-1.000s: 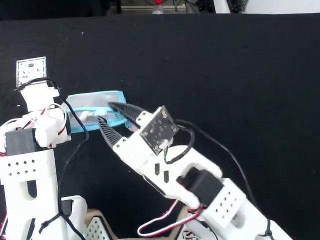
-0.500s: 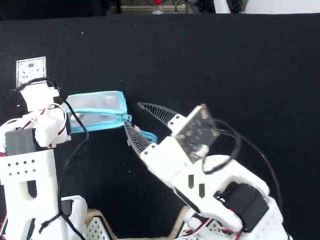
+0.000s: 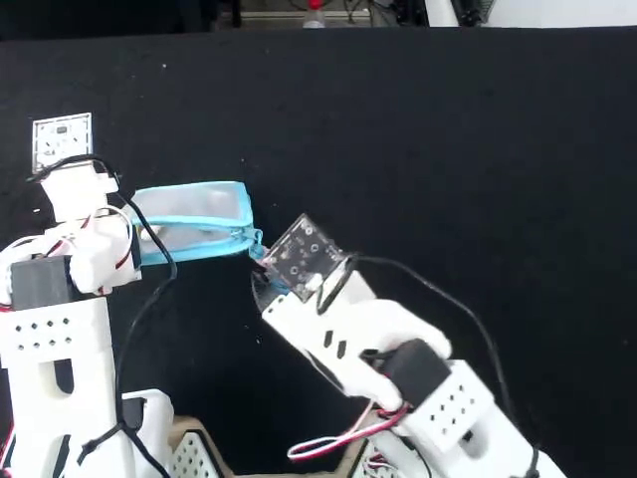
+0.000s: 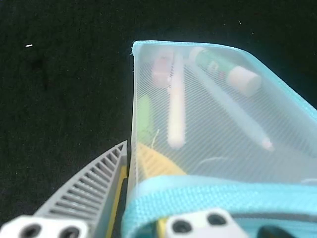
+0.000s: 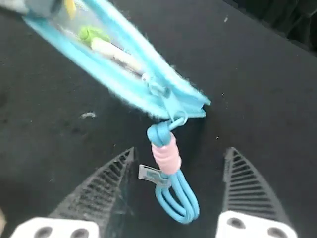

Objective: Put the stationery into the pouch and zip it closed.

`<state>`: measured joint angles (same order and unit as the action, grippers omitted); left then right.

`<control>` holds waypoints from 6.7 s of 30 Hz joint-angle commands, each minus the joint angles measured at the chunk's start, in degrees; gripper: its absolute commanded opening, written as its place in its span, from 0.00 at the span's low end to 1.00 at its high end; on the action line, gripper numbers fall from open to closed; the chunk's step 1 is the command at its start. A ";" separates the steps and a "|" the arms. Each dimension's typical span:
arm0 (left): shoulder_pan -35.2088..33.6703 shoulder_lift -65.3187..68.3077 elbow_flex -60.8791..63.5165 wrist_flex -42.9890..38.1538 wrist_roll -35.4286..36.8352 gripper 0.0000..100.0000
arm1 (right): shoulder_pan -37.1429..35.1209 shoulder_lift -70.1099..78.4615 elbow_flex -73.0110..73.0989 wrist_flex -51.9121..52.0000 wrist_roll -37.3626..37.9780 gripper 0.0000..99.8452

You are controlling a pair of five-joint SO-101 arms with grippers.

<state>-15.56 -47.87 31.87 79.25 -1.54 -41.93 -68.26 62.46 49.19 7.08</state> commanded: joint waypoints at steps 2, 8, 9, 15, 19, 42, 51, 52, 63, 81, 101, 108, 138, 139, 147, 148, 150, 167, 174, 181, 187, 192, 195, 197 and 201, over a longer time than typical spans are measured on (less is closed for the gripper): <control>-0.84 -0.18 -0.04 -0.44 0.53 0.03 | 0.53 -0.66 7.78 -15.12 2.37 0.28; -0.84 -0.18 -0.04 -0.44 0.53 0.03 | 0.79 -0.22 13.67 -25.85 2.46 0.28; -0.84 -0.18 -0.04 -0.44 0.53 0.03 | 0.79 -0.22 14.02 -26.11 2.46 0.28; -0.84 -0.18 -0.04 -0.44 0.53 0.03 | 0.79 -0.22 14.11 -26.37 2.99 0.20; -0.84 -0.18 -0.04 -0.44 0.53 0.03 | 0.97 -0.66 12.62 -26.20 12.13 0.00; -0.84 -0.18 -0.04 -0.44 0.62 0.03 | -5.10 -0.13 -16.22 -1.76 15.82 0.01; -0.84 -0.18 -0.04 -0.44 0.62 0.03 | -7.38 -0.66 -12.70 0.70 15.56 0.01; -0.84 -0.18 -0.04 -0.44 0.62 0.03 | -7.47 -0.66 -13.58 2.02 15.38 0.01; -0.75 -0.18 -0.04 -0.44 0.62 0.03 | -11.69 -0.57 -16.75 7.30 15.38 0.01; -0.84 -0.18 -0.04 -0.44 0.53 0.03 | -9.32 -0.66 -14.20 9.67 8.18 0.16; -0.84 -0.18 -0.04 -0.44 0.44 0.03 | -3.16 -0.31 0.40 -2.64 2.02 0.16; -0.84 -0.18 -0.04 -0.44 0.44 0.03 | 2.37 -0.31 10.51 -19.60 2.02 0.16; -0.84 -0.18 -0.04 -0.44 0.44 0.03 | 2.64 -0.75 12.09 -25.49 9.67 0.01; -0.84 -0.18 -0.04 -0.44 0.44 0.03 | 2.64 -0.75 11.91 -25.41 9.67 0.01; -0.84 -0.18 -0.04 -0.44 0.44 0.03 | 2.64 -5.41 6.11 -15.56 9.49 0.02; -0.84 -0.18 -0.04 -0.44 0.44 0.03 | 2.64 -6.55 6.20 -14.95 9.41 0.03; -0.84 -0.18 -0.04 -0.44 0.44 0.03 | 2.64 -7.60 6.37 -13.71 9.32 0.04; -0.66 -0.18 -0.04 -0.44 0.53 0.03 | 2.64 -8.66 12.79 -22.33 -0.97 0.13; -0.66 -0.18 -0.04 -0.44 0.53 0.03 | 2.64 -8.57 13.05 -22.15 -1.67 0.13; -0.75 -0.18 -0.04 -0.44 0.62 0.03 | 4.13 -8.57 15.43 -24.00 0.09 0.13; -0.75 -0.18 -0.04 -0.44 0.62 0.03 | 4.66 -8.57 12.70 -18.02 1.58 0.21; -0.75 -0.18 -0.04 -0.44 0.62 0.03 | 6.42 -8.13 9.36 -16.18 1.85 0.20; -0.66 -0.18 -0.04 -0.44 0.62 0.03 | 6.42 -4.09 8.40 -16.26 4.31 0.20; -0.66 -0.18 -0.04 -0.44 0.62 0.03 | 6.42 -0.13 6.81 -16.26 4.92 0.20; -0.75 -0.18 -0.04 -0.44 0.53 0.03 | 4.40 6.46 3.30 -16.18 5.45 0.20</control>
<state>-15.91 -47.87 31.87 79.25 -1.54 -36.31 -67.21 71.69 32.84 11.38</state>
